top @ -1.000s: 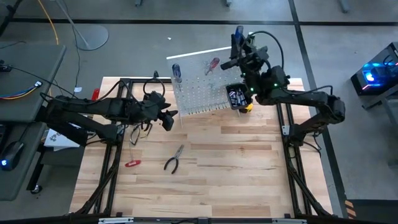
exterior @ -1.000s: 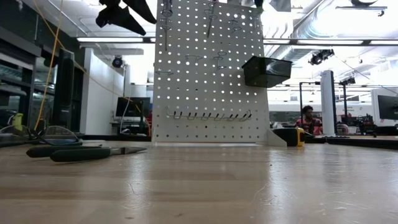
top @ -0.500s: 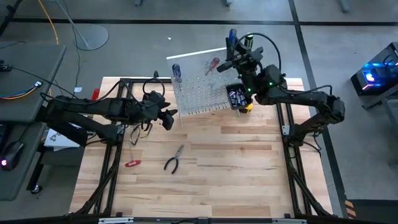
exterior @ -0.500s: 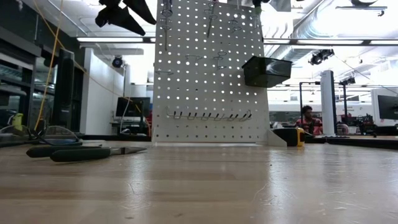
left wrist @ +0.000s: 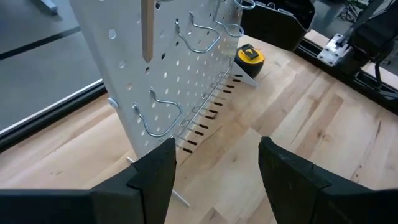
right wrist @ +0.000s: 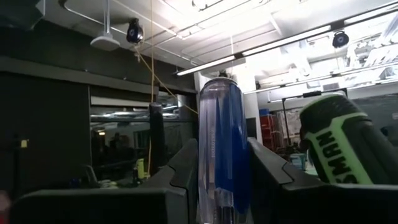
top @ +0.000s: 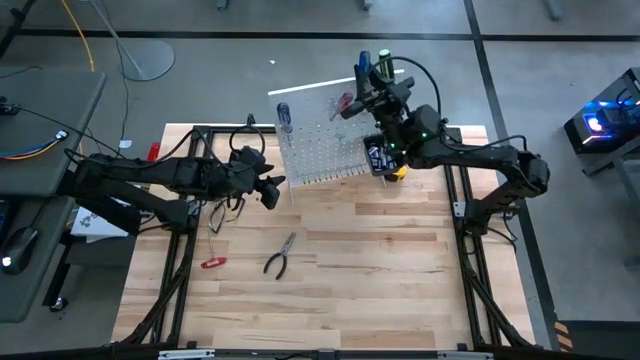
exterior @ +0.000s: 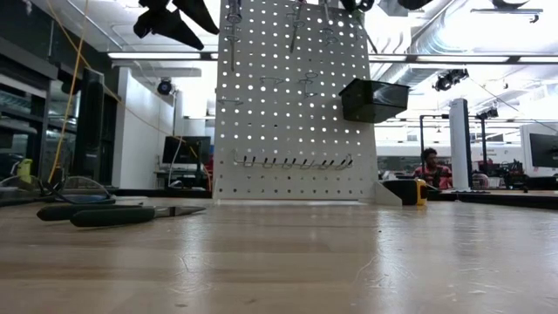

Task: Hang tools onto peg board
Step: Hang the blue screwdriver on the peg board, then hang the black pliers on the peg board

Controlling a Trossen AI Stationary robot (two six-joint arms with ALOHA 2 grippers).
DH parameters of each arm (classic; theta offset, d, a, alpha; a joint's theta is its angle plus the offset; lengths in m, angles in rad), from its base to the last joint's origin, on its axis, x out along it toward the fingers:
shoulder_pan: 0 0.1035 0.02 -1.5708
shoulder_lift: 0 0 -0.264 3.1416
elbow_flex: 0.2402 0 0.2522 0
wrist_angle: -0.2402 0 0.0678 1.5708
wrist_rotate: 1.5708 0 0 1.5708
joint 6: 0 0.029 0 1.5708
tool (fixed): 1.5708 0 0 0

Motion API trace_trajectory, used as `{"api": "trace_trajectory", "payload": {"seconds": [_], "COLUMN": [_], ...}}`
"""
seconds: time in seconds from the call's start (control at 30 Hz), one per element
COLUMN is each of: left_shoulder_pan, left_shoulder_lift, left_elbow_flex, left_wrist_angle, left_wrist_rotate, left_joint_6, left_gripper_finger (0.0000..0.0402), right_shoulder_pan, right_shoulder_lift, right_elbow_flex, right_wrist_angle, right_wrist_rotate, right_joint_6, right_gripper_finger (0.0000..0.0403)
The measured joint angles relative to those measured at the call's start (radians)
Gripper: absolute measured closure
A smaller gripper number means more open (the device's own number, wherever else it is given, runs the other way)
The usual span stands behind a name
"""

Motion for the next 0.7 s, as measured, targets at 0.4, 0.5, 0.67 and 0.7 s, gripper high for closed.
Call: {"api": "trace_trajectory", "payload": {"seconds": [0.4, 0.5, 0.67, 0.7], "left_shoulder_pan": [0.000, 0.000, 0.000, 0.000], "left_shoulder_lift": [0.000, 0.000, 0.000, 0.000], "left_elbow_flex": [0.000, 0.000, 0.000, 0.000], "left_wrist_angle": [0.000, 0.000, 0.000, 0.000], "left_wrist_rotate": [0.000, 0.000, 0.000, 0.000], "left_joint_6": [0.026, 0.027, 0.034, 0.034], "left_gripper_finger": [0.0193, 0.0193, 0.0193, 0.0193], "right_shoulder_pan": [0.030, 0.036, 0.054, 0.058], "right_shoulder_lift": [0.001, 0.001, -0.004, -0.007], "right_elbow_flex": [0.000, 0.000, 0.000, 0.000], "right_wrist_angle": [0.006, 0.007, 0.007, 0.011], "right_wrist_rotate": [0.128, 0.128, 0.128, 0.128], "right_joint_6": [-0.061, -0.064, -0.071, -0.071], "right_gripper_finger": [0.0229, 0.0179, 0.0159, 0.0158]}}
